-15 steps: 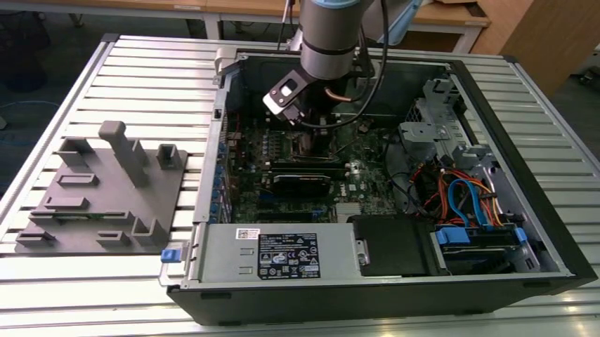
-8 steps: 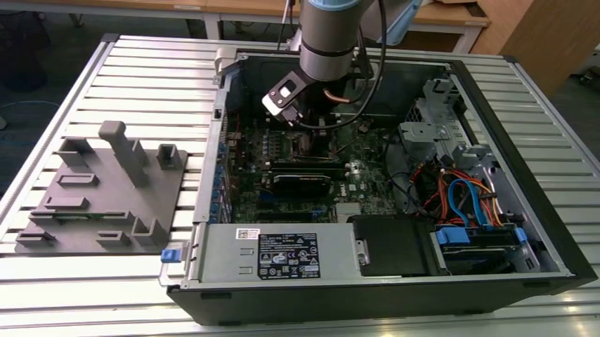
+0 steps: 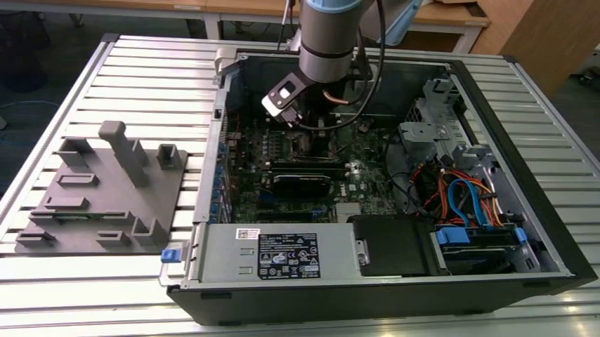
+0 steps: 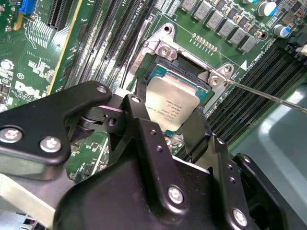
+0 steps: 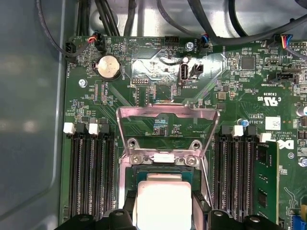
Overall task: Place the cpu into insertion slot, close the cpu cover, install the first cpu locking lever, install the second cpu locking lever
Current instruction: 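Place the cpu into insertion slot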
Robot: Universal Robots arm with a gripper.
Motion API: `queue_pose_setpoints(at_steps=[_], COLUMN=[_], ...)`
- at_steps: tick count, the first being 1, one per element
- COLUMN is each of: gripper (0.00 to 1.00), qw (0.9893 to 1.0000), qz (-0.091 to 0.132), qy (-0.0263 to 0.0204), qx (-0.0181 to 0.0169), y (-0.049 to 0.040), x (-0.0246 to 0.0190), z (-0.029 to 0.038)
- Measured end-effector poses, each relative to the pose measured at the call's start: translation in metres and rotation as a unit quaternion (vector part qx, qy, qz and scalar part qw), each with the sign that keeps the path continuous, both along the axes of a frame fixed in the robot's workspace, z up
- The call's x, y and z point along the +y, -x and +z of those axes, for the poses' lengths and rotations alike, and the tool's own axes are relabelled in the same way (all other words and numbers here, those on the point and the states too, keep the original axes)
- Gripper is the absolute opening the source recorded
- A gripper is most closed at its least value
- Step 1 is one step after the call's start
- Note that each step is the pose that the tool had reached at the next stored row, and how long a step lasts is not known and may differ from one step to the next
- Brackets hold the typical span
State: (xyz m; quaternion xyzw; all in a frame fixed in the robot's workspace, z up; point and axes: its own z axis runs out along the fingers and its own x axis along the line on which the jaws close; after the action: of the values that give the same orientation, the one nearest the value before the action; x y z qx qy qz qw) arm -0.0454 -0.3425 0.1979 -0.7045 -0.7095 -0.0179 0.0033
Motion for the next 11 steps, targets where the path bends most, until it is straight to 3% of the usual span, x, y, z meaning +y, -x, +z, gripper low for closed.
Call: queue_pose_setpoints(at_steps=[11], gripper=[0.54], qw=[1.0000], qz=[-0.001], qy=[-0.0006], qx=[0.0001], y=[0.0000], x=[0.0001], z=[-0.0044])
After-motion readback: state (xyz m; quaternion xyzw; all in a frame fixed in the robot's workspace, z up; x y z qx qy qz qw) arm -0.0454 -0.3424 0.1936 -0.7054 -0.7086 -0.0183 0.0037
